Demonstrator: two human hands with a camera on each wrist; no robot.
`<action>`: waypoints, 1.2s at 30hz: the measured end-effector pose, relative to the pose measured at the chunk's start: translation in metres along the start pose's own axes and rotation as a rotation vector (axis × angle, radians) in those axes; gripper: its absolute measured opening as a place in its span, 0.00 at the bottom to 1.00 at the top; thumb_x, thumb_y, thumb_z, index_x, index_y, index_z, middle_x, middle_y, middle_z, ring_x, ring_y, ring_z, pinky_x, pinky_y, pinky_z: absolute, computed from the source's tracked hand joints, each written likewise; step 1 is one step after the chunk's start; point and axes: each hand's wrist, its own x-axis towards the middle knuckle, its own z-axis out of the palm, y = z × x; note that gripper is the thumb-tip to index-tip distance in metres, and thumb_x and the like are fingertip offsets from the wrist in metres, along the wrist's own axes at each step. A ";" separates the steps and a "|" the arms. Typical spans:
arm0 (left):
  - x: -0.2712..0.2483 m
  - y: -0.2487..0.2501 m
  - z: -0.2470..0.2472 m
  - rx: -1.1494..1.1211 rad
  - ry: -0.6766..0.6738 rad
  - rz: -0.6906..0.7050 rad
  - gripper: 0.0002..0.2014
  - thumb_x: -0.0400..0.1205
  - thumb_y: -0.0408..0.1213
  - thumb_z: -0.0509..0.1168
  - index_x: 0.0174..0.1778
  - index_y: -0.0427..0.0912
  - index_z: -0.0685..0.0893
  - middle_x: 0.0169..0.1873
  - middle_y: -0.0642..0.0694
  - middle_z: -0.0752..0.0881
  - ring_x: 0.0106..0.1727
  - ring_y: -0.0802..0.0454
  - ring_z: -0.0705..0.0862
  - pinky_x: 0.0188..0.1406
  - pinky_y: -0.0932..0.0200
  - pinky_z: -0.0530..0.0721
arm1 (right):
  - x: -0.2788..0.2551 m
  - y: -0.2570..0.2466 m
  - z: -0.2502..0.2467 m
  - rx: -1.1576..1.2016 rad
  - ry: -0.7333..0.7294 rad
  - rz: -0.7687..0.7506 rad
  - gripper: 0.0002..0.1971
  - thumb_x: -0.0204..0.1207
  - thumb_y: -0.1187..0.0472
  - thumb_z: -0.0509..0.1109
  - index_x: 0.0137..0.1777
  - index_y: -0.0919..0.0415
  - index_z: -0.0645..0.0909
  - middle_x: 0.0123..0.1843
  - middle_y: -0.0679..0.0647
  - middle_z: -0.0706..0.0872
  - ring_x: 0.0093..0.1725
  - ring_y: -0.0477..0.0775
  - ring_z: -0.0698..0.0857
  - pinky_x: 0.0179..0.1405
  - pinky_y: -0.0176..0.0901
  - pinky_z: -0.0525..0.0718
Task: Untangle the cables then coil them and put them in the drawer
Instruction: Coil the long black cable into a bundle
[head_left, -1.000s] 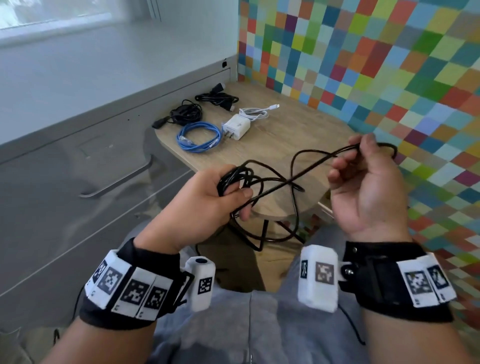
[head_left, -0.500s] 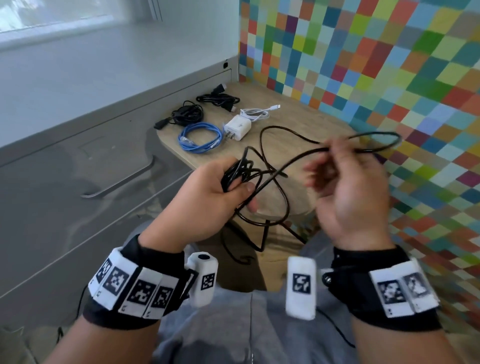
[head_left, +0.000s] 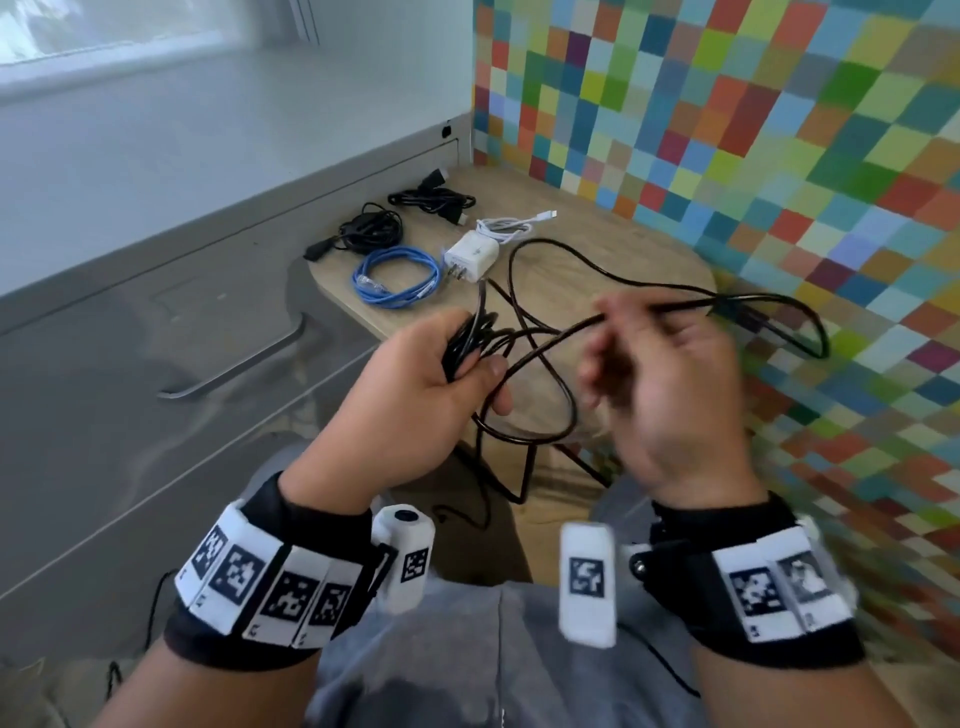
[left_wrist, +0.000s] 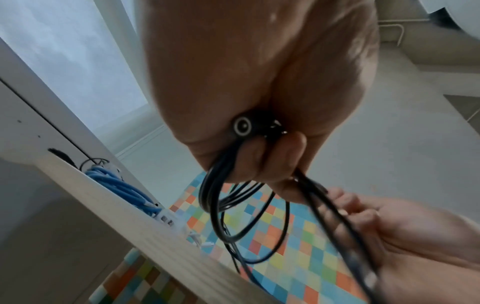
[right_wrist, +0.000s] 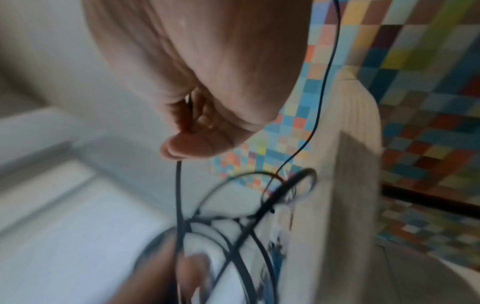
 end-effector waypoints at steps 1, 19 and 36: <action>0.000 -0.003 -0.003 0.046 0.002 -0.014 0.08 0.88 0.37 0.67 0.42 0.43 0.82 0.30 0.58 0.89 0.26 0.60 0.79 0.33 0.58 0.79 | 0.007 -0.005 -0.009 0.136 0.112 0.009 0.08 0.87 0.57 0.69 0.51 0.59 0.86 0.37 0.53 0.88 0.33 0.52 0.86 0.27 0.42 0.81; 0.006 -0.014 0.017 0.001 0.228 -0.109 0.04 0.87 0.40 0.66 0.48 0.49 0.85 0.39 0.67 0.90 0.31 0.57 0.84 0.37 0.47 0.86 | 0.000 0.008 0.001 0.315 -0.134 0.136 0.22 0.82 0.80 0.49 0.39 0.68 0.83 0.43 0.65 0.88 0.43 0.65 0.92 0.43 0.53 0.92; -0.001 0.000 0.015 -0.515 0.164 0.026 0.20 0.87 0.33 0.68 0.32 0.61 0.83 0.32 0.43 0.90 0.22 0.54 0.77 0.19 0.66 0.74 | 0.011 0.012 -0.022 0.127 0.203 0.149 0.07 0.85 0.55 0.71 0.52 0.58 0.85 0.44 0.52 0.88 0.41 0.50 0.88 0.35 0.46 0.87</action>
